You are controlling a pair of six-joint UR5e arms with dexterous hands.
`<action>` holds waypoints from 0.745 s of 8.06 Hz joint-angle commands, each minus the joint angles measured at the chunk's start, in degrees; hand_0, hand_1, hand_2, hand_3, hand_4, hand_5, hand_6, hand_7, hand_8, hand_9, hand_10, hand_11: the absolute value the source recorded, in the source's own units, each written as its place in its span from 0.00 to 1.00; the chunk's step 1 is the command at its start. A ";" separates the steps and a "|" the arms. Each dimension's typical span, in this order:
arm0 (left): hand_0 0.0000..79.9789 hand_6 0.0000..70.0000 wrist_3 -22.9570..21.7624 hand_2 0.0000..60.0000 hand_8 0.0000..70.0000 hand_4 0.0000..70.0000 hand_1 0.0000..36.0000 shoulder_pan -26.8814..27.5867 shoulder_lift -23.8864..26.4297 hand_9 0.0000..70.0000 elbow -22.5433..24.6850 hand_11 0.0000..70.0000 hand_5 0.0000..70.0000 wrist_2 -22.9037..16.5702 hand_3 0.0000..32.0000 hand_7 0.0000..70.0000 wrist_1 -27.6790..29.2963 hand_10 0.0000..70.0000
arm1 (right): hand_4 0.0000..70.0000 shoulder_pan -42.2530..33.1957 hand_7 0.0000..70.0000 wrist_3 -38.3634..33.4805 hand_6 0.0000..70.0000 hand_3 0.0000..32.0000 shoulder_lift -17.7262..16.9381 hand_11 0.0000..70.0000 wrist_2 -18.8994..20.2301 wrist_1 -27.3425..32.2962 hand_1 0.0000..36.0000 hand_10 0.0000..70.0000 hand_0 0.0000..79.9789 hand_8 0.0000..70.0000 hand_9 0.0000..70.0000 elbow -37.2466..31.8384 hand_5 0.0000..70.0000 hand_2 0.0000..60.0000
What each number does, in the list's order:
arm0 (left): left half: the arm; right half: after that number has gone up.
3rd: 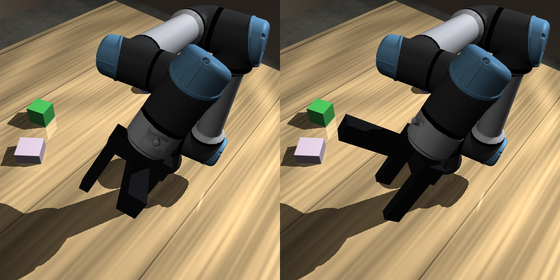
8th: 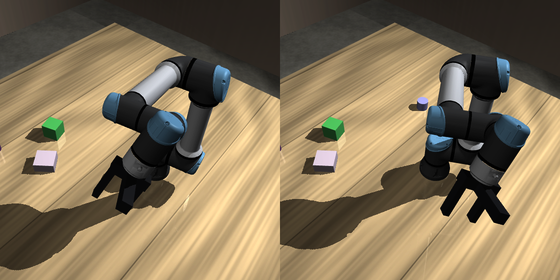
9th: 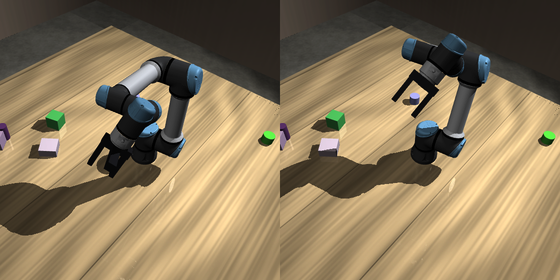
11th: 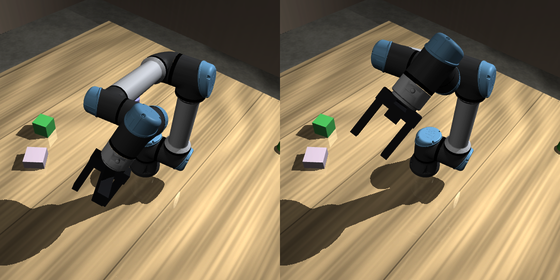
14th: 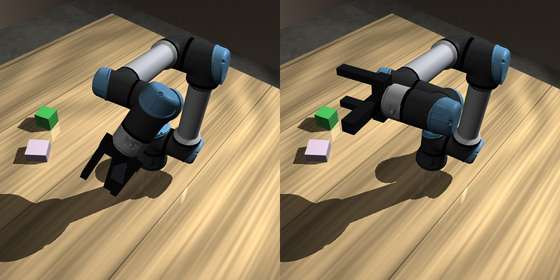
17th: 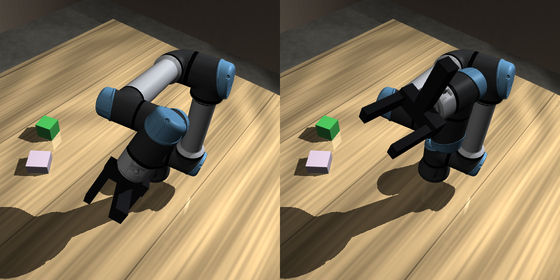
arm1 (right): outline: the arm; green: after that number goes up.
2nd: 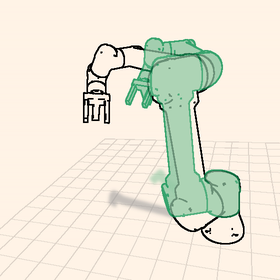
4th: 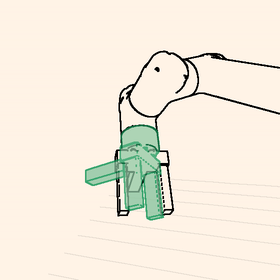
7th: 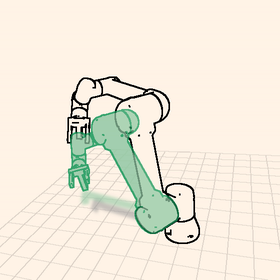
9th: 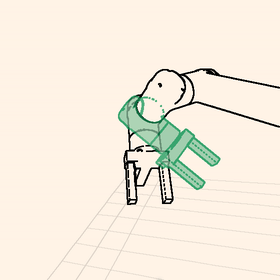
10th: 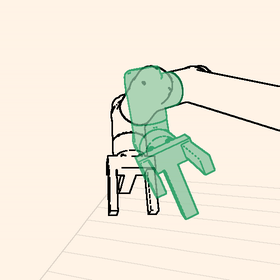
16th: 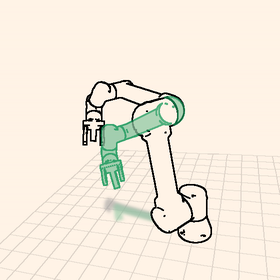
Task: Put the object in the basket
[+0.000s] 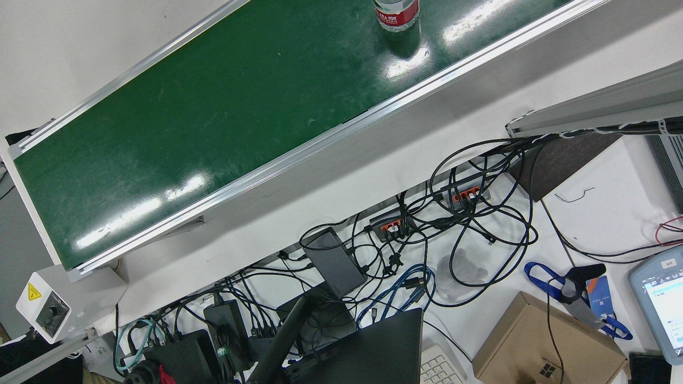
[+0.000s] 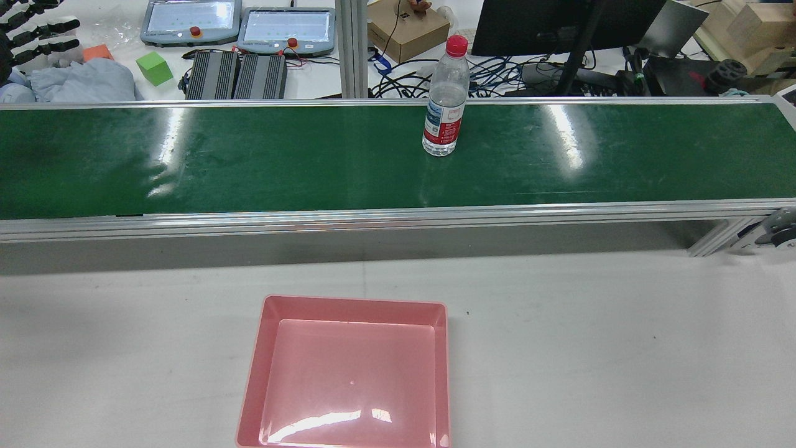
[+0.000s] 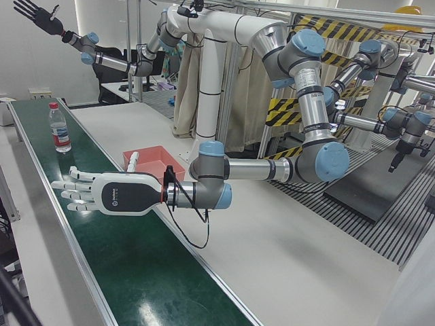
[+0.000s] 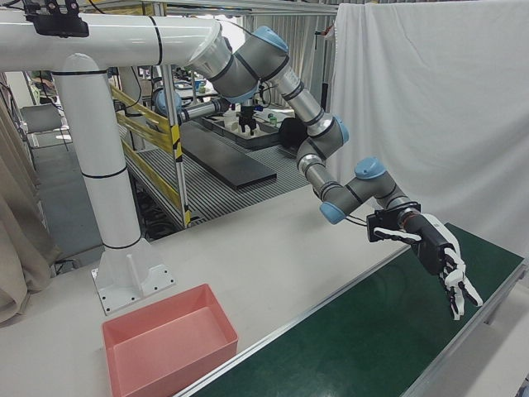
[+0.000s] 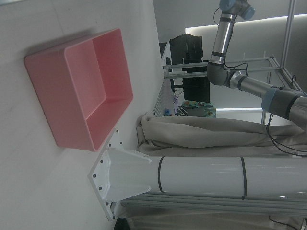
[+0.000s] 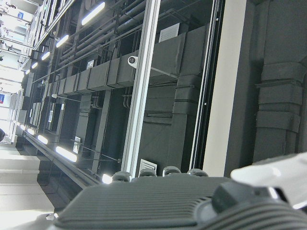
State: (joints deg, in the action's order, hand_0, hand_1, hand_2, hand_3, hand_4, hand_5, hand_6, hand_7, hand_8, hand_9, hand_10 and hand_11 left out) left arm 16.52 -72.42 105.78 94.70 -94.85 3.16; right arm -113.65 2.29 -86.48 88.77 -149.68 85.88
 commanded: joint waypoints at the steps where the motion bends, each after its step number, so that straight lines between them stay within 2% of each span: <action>1: 0.61 0.09 0.18 0.00 0.19 0.06 0.08 0.09 -0.14 0.18 -0.13 0.20 0.51 0.10 0.24 0.08 0.62 0.13 | 0.00 0.00 0.00 0.09 0.00 0.00 0.00 0.00 0.00 0.00 0.00 0.00 0.00 0.00 0.00 -0.01 0.00 0.00; 6: 0.60 0.08 0.44 0.00 0.19 0.04 0.11 0.09 0.21 0.18 0.13 0.21 0.51 0.19 0.27 0.07 1.59 0.14 | 0.00 0.00 0.00 0.09 0.00 0.00 0.00 0.00 0.00 0.00 0.00 0.00 0.00 0.00 0.00 -0.01 0.00 0.00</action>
State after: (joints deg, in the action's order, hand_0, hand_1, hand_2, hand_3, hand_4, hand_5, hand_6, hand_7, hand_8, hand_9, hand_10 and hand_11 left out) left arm 16.84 -72.29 105.88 94.73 -94.75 4.76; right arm -113.64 2.32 -86.48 88.77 -149.68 85.87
